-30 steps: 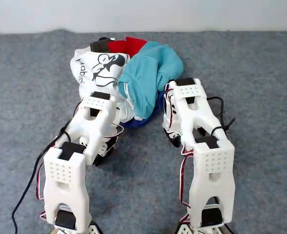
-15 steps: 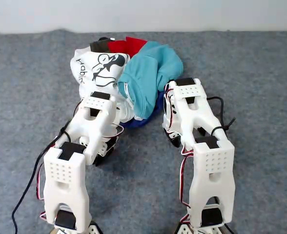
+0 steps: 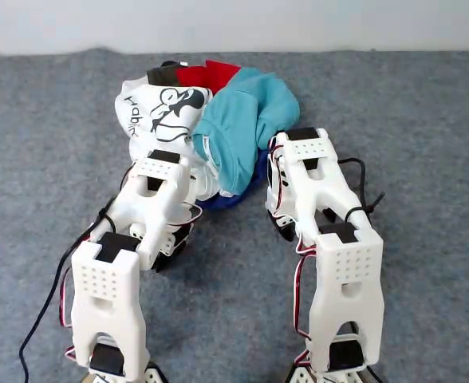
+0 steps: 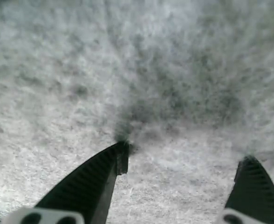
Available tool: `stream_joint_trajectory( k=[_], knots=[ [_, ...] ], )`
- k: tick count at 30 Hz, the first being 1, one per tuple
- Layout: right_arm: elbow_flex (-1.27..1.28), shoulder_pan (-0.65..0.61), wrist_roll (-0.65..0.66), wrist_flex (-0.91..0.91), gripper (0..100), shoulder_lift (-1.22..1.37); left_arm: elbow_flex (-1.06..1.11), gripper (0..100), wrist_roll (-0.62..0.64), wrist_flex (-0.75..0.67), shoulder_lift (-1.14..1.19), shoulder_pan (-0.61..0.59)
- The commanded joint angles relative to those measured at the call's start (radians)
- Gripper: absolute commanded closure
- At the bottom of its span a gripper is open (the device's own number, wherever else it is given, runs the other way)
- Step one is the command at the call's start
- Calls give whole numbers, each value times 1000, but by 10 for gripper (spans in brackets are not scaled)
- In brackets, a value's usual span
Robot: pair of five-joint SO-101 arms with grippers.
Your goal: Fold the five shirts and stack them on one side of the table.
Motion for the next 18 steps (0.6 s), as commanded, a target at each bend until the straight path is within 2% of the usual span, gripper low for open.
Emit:
stream_joint_trajectory(
  k=[1, 11, 18],
  knots=[
    [-3, -7, 14, 62, 640, 50, 39, 987, -11, 44, 114, 34],
    [-14, -1, 14, 186, 641, -5, 39, 987, -12, 44, 114, 34],
    [3, 15, 8, 189, 641, -263, 39, 987, -12, 44, 114, 35]
  ],
)
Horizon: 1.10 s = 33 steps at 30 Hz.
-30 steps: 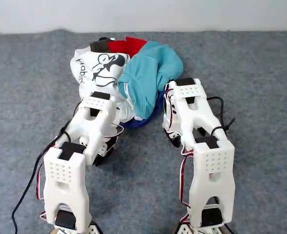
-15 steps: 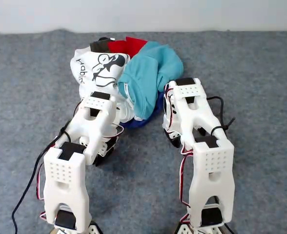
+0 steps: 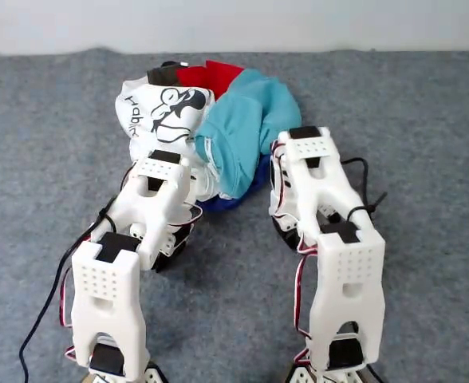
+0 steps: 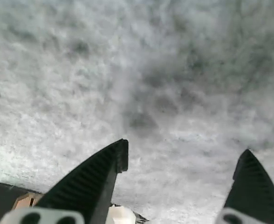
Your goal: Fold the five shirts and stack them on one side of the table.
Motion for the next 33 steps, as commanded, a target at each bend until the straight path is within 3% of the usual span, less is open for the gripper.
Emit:
stream_joint_trajectory(
  k=[1, 11, 18, 25, 33],
  knots=[
    [6, 21, 8, 48, 641, -226, 39, 987, -12, 43, 114, 32],
    [66, 209, 9, 45, 641, -832, 39, 987, -8, 43, 115, 31],
    [273, 225, 11, 2, 641, -1092, 33, 986, 17, 43, 68, 41],
    [629, 226, 143, -120, 641, -1199, -44, 985, 48, 43, -338, -29],
    [835, 226, 153, -257, 641, -1297, -166, 984, 48, 38, -776, -109]
  ],
)
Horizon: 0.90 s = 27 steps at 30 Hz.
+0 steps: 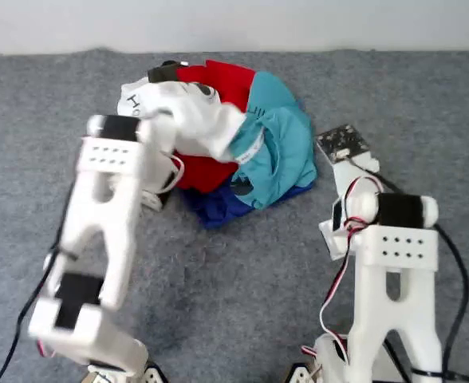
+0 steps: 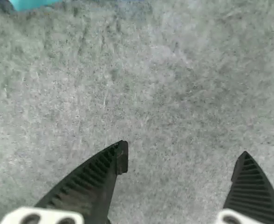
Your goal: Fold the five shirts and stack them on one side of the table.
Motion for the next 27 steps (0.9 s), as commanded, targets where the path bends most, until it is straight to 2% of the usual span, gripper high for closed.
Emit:
stream_joint_trajectory(
  k=[1, 7, 13, 17, 21, 22, 27],
  knots=[
    [28, 7, 11, -45, 641, -51, -44, 984, 8, 20, -190, -15],
    [31, 7, 11, -51, 641, -51, -45, 982, 9, -26, -219, -9],
    [41, 7, 11, -50, 641, -51, -18, 860, 2, 26, -249, -8],
    [46, 8, 11, -50, 641, -58, 262, 852, -170, 26, -190, 49],
    [46, 53, 11, -50, 641, -61, 676, 852, -396, -3, -21, 212],
    [46, 68, 11, -50, 641, -61, 670, 852, -410, -40, 17, 236],
    [46, 122, 14, -50, 641, -59, 483, 852, -381, 17, 180, 342]
  ],
)
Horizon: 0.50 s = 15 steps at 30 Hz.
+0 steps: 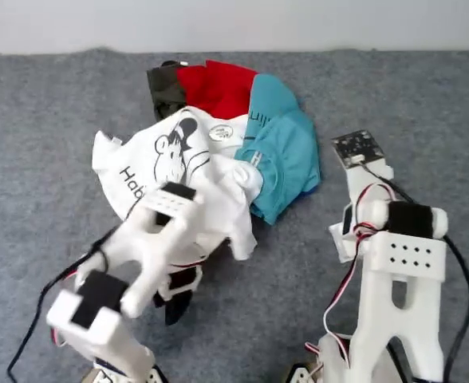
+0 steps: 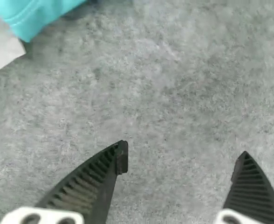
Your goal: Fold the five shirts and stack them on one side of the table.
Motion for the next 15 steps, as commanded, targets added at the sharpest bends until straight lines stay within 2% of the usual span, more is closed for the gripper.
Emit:
stream_joint_trajectory(
  k=[1, 6, 9, 12, 14, 15],
  knots=[
    [-6, 28, 11, -12, 641, -30, -117, 852, -17, 28, 83, 132],
    [-6, 33, 9, -12, 641, -28, -211, 859, -3, 32, 172, 450],
    [-6, 30, 9, -13, 641, -27, -360, 887, 68, 34, 123, 575],
    [-6, 31, 9, -13, 641, -27, -496, 891, 118, 35, 6, 577],
    [-6, 33, 9, -13, 641, -27, -558, 892, 152, 35, -118, 489],
    [-6, 33, 9, -12, 641, -27, -578, 890, 160, 35, -195, 399]
  ],
)
